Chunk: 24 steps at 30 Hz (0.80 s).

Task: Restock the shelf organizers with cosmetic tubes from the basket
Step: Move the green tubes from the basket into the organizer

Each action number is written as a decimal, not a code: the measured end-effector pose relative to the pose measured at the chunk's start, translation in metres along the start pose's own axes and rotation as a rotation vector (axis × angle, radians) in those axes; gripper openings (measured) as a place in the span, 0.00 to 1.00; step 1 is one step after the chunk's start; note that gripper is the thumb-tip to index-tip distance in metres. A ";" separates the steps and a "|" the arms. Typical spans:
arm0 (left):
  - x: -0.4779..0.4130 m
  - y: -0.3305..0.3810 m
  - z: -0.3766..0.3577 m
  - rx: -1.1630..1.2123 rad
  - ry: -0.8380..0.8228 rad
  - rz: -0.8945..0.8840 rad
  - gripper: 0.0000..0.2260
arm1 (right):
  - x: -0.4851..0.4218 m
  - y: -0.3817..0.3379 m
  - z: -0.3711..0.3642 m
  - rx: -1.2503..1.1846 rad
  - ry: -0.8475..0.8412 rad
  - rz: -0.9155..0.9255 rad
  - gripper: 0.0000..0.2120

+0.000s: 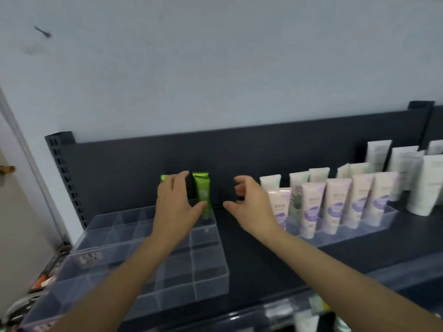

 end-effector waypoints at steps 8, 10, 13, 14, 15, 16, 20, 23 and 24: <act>0.053 0.157 -0.060 0.217 -0.203 -0.270 0.17 | 0.056 0.067 0.152 0.058 0.126 -0.046 0.17; 0.076 0.199 -0.088 0.276 -0.280 -0.328 0.15 | 0.077 0.097 0.198 0.136 0.183 -0.089 0.15; 0.120 0.261 -0.137 0.333 -0.435 -0.431 0.15 | 0.114 0.153 0.259 0.247 0.233 -0.212 0.14; 0.136 0.280 -0.156 0.348 -0.492 -0.457 0.15 | 0.129 0.175 0.278 0.261 0.249 -0.268 0.14; 0.153 0.297 -0.175 0.354 -0.549 -0.482 0.14 | 0.144 0.196 0.296 0.277 0.266 -0.326 0.14; 0.170 0.315 -0.194 0.359 -0.607 -0.509 0.13 | 0.160 0.219 0.313 0.296 0.279 -0.383 0.14; 0.238 0.361 -0.264 0.364 -0.837 -0.546 0.11 | 0.231 0.303 0.359 0.373 0.202 -0.641 0.12; 0.289 0.383 -0.319 0.323 -1.001 -0.549 0.12 | 0.294 0.366 0.388 0.441 0.125 -0.827 0.07; 0.305 0.385 -0.337 0.299 -1.051 -0.546 0.11 | 0.315 0.385 0.395 0.469 0.101 -0.884 0.06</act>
Point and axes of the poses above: each hand's wrist, its own x-axis away from the middle knuckle, its own z-axis out of the back of the hand, y = z × x, the point moved 9 cm from there along -x, towards the middle knuckle, and after that the axes turned 4 degrees about y, right-handed, at the moved point
